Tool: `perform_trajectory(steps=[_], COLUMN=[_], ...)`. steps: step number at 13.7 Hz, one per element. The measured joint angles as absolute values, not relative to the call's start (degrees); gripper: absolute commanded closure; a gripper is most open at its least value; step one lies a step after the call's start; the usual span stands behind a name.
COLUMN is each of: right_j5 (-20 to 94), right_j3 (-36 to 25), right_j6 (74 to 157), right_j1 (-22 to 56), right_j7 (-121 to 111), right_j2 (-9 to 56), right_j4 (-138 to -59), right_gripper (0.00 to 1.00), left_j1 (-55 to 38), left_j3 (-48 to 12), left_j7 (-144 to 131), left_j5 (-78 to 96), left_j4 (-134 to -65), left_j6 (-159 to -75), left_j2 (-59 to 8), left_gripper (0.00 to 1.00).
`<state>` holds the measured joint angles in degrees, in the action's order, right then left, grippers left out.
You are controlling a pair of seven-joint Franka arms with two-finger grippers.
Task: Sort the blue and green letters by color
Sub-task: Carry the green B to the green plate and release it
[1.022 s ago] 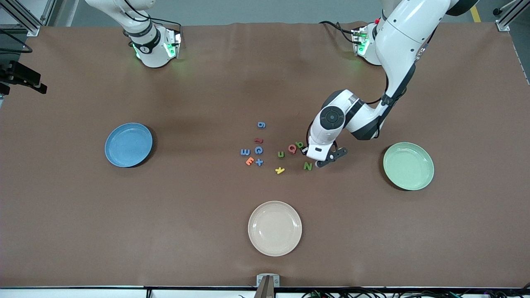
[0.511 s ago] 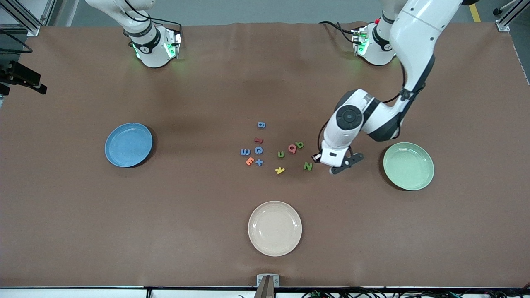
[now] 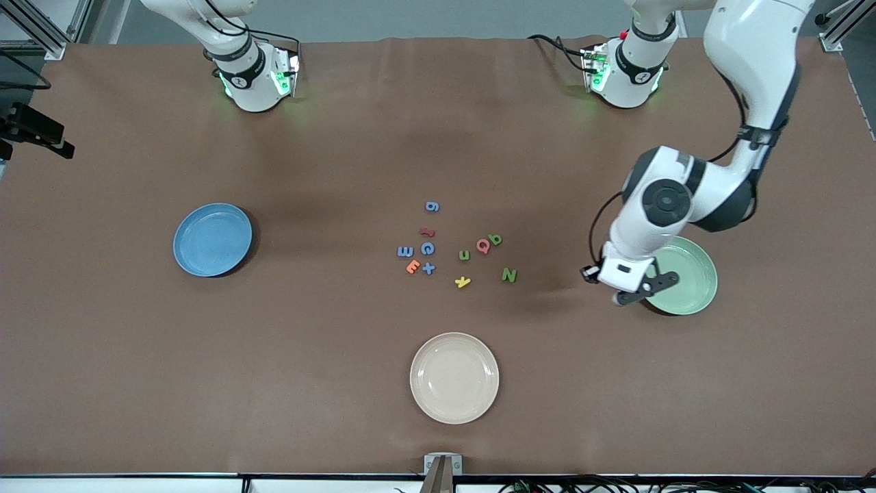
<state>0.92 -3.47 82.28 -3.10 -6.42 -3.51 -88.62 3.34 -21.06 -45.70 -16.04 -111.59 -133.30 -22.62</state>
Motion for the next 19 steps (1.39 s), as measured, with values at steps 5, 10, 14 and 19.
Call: perform_trajectory(steps=[5,10,14,19], right_j5=[0.92,0.74,0.71,0.3], right_j3=[-3.41,-3.53,-3.79,-3.94], right_j6=[82.05,82.08,82.46,83.65], right_j1=[-3.08,-3.17,-3.47,-3.64], right_j7=[-6.42,-6.42,-6.42,-6.41], right_j2=[-3.51,-3.49,-2.76,4.54], right_j4=[-88.62,-88.62,-88.69,-89.06], right_gripper=[0.0,0.0,0.0,0.0], left_j1=[10.49,16.62,19.4,23.17], left_j3=[-21.01,-20.9,-20.89,-20.84], left_j7=[-33.29,-22.17,-18.98,-16.42], left_j5=[-16.05,-16.05,-16.05,-16.06], left_j4=[-111.39,-111.46,-111.84,-113.38], left_j6=[-133.3,-133.3,-133.43,-135.5], left_j2=[-22.57,-22.83,-24.52,-27.57], left_gripper=[1.0,1.0,0.99,0.99])
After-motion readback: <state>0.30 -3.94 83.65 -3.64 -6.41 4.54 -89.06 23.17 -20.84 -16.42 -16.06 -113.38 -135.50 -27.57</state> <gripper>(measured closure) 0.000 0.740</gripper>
